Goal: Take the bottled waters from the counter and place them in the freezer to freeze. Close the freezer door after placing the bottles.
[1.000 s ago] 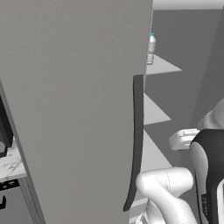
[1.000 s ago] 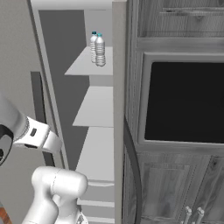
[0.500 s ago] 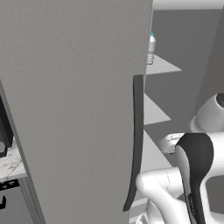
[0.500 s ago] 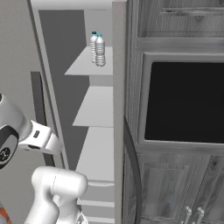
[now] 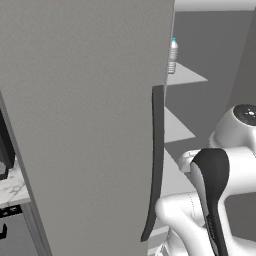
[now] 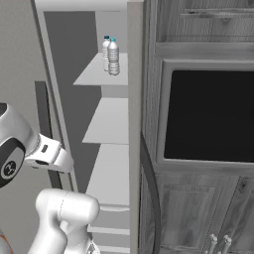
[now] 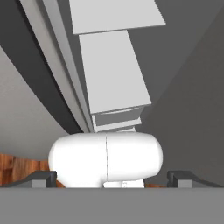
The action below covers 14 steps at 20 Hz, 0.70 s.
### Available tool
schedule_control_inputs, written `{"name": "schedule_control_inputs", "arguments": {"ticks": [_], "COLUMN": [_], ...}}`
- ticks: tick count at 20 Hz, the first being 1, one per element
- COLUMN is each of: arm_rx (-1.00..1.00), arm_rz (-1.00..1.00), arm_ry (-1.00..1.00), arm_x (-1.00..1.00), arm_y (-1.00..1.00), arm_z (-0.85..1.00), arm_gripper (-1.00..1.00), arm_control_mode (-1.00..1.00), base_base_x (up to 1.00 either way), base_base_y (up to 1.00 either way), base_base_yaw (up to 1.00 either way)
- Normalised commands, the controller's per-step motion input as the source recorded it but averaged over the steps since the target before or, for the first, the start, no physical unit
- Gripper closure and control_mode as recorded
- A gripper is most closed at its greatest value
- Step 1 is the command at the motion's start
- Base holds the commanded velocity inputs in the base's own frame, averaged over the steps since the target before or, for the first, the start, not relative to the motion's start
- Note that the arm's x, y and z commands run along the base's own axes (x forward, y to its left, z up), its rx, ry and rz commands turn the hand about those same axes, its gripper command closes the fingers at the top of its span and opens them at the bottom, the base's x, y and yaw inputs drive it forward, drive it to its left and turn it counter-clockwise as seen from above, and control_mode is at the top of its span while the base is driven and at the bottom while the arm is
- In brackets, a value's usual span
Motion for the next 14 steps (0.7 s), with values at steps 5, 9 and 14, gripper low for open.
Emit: {"name": "schedule_control_inputs", "arguments": {"ticks": [5, 9, 14], "arm_rx": [0.0, 0.0, 0.0], "arm_rz": [0.0, 0.0, 0.0], "arm_ry": [0.0, 0.0, 0.0], "arm_x": [0.0, 0.0, -0.01], "arm_y": [0.0, 0.0, 0.0], "arm_z": [0.0, 0.0, 0.0], "arm_gripper": [-1.0, -1.0, -1.0], "arm_control_mode": [-1.0, -1.0, 1.0], "base_base_x": [0.0, 0.0, -0.28], "base_base_y": [0.0, 0.0, 0.0], "base_base_yaw": [0.0, 0.0, 0.0]}}
